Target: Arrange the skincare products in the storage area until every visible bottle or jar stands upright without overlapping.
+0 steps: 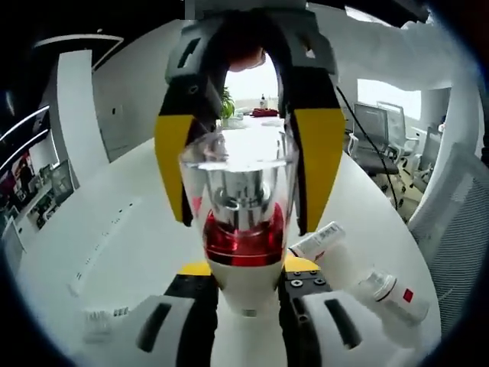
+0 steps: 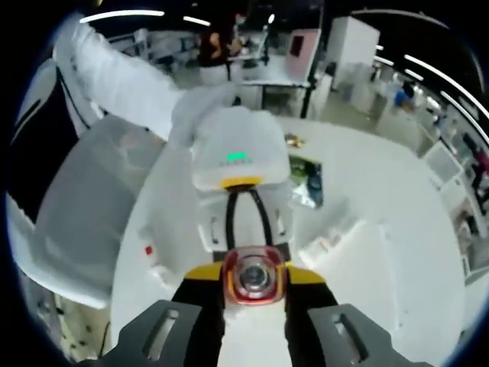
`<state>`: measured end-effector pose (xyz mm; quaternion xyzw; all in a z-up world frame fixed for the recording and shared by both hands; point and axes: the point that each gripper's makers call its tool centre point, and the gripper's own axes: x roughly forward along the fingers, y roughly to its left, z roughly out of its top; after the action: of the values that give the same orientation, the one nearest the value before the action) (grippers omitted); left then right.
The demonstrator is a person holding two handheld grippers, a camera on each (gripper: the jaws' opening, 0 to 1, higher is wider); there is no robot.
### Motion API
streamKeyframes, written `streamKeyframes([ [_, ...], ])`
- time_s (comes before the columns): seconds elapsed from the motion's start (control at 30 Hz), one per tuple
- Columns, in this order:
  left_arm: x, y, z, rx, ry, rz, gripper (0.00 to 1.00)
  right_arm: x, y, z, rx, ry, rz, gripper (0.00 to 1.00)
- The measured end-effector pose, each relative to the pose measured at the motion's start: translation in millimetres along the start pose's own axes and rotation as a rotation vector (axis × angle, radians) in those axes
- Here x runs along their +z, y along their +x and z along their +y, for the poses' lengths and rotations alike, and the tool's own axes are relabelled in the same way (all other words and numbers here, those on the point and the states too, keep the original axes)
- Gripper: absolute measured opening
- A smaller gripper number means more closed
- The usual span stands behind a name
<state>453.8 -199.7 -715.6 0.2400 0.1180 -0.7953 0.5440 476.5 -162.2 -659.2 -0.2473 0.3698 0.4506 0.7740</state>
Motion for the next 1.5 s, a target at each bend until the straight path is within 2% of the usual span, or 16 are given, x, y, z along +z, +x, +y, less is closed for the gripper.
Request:
streamKeyframes([
  [0.13,-7.8,-7,-6.5,0.004,-0.007,0.002,0.28,6.4,8,10,0.006,-0.003,0.001,0.22],
  [0.17,-6.6,-10,-12.9,0.003,-0.011,-0.002,0.28,8.1,9,12,0.012,0.002,0.001,0.22],
  [0.47,-14.7,-20,-26.4,0.007,-0.032,-0.012,0.28,19.9,18,31,0.026,-0.008,0.023,0.22],
  [0.83,-12.7,-17,-26.8,-0.005,-0.036,-0.033,0.29,16.6,16,27,0.010,0.009,0.038,0.23],
  [0.93,-12.2,-19,-25.0,-0.013,-0.071,-0.051,0.31,23.1,14,27,0.021,0.047,-0.005,0.23],
  [1.07,-9.6,-20,-24.8,-0.018,-0.033,-0.049,0.31,23.4,12,26,0.010,0.026,0.015,0.23],
  [1.17,-7.4,-21,-27.2,-0.023,-0.048,-0.056,0.31,23.3,12,27,0.011,0.027,0.017,0.23],
  [1.27,-2.4,-24,-31.3,-0.041,-0.091,-0.085,0.35,24.7,12,30,0.023,0.039,0.002,0.26],
  [1.37,-8.1,-25,-25.5,-0.013,-0.073,-0.068,0.37,23.4,12,31,0.017,0.026,0.006,0.29],
  [1.5,-7.7,-29,-27.6,-0.013,-0.079,-0.065,0.37,24.4,9,31,0.001,0.029,-0.008,0.33],
])
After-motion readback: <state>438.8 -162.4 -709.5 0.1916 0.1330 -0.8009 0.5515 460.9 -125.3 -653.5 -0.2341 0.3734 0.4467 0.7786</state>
